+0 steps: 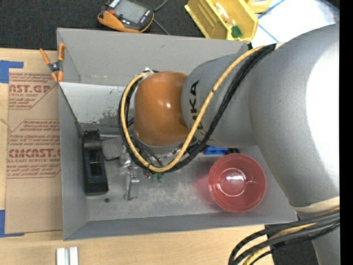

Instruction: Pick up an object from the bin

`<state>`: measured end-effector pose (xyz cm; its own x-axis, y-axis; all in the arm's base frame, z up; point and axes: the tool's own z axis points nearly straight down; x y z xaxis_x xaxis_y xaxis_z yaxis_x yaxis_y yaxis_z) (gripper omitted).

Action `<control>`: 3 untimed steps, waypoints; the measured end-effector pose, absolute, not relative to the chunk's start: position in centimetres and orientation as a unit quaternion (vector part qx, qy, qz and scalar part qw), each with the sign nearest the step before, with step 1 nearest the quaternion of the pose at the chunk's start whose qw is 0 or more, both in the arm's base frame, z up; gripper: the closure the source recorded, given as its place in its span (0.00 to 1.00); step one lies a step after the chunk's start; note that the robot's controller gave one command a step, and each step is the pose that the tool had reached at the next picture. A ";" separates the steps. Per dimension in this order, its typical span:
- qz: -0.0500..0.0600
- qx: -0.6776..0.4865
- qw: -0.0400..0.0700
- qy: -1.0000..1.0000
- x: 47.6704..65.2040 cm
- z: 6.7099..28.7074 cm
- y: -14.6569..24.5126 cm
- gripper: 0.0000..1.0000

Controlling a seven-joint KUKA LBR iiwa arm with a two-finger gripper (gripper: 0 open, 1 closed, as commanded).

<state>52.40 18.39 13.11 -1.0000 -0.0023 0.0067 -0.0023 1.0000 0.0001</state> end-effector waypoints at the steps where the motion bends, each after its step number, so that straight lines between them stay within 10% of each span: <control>1: -0.001 0.000 0.000 -1.000 52.6 13.5 18.3 0.00; 2: -0.002 0.115 -0.002 -0.993 59.4 7.0 15.6 0.00; 3: -0.003 0.051 -0.007 -0.999 58.2 7.3 16.3 0.00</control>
Offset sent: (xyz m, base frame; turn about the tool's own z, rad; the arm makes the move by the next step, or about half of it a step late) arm 0.0688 -0.0291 -0.0611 -0.2286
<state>58.22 16.27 7.34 -0.9947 -0.1021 -0.0145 -0.1022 0.9947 0.0061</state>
